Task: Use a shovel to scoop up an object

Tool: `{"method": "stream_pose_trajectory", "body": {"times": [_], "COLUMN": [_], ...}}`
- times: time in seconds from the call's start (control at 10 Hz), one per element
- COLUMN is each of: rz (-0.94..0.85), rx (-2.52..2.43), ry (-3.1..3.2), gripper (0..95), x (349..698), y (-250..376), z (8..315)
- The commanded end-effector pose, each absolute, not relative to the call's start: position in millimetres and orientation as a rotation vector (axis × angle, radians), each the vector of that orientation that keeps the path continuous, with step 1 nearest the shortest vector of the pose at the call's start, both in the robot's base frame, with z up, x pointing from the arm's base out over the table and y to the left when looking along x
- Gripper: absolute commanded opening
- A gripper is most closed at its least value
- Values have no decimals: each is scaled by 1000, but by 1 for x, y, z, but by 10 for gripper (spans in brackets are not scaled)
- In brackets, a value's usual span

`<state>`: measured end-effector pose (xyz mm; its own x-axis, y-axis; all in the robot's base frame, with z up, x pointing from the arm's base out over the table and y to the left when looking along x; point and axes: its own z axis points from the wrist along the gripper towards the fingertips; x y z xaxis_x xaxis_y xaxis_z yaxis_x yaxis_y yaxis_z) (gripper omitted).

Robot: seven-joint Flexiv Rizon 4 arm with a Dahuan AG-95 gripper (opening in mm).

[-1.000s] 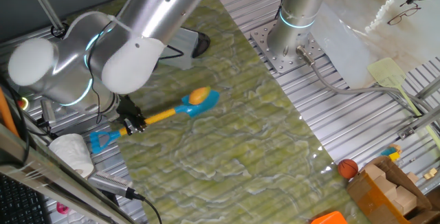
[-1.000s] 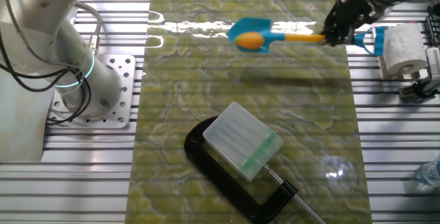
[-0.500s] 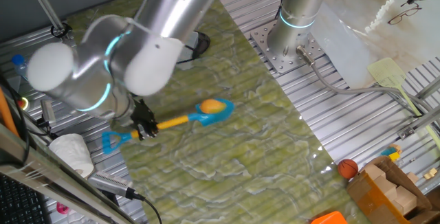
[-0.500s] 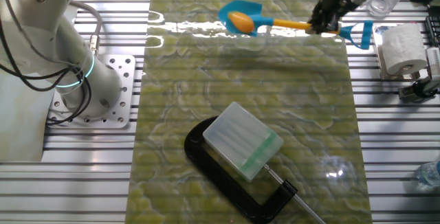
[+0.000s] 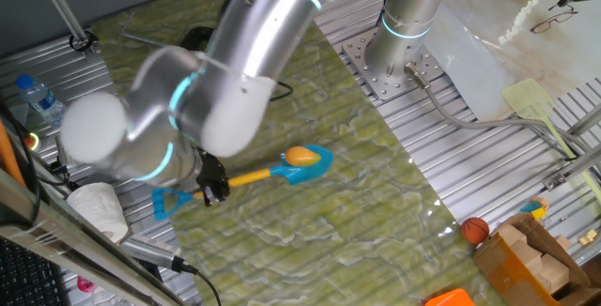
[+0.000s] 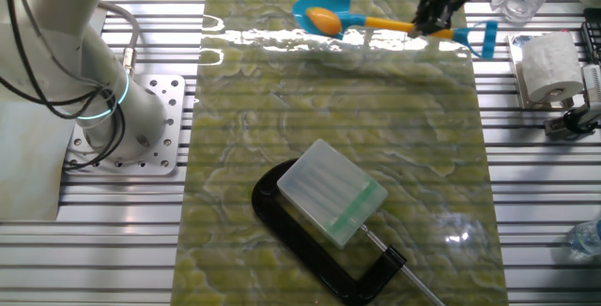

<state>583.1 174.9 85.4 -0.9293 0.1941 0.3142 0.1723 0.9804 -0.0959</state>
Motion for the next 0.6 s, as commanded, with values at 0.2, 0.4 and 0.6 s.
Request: {"method": "stream_pose_trajectory", "body": {"times": [0.2, 0.4, 0.6], "rz": [122, 147, 173], "rx": [-253, -239, -220], "ry": [-2820, -2820, -2822], "gripper": [0, 0, 0], "x": [575, 571, 565], "y": [182, 184, 185], "z": [84, 81, 79]}}
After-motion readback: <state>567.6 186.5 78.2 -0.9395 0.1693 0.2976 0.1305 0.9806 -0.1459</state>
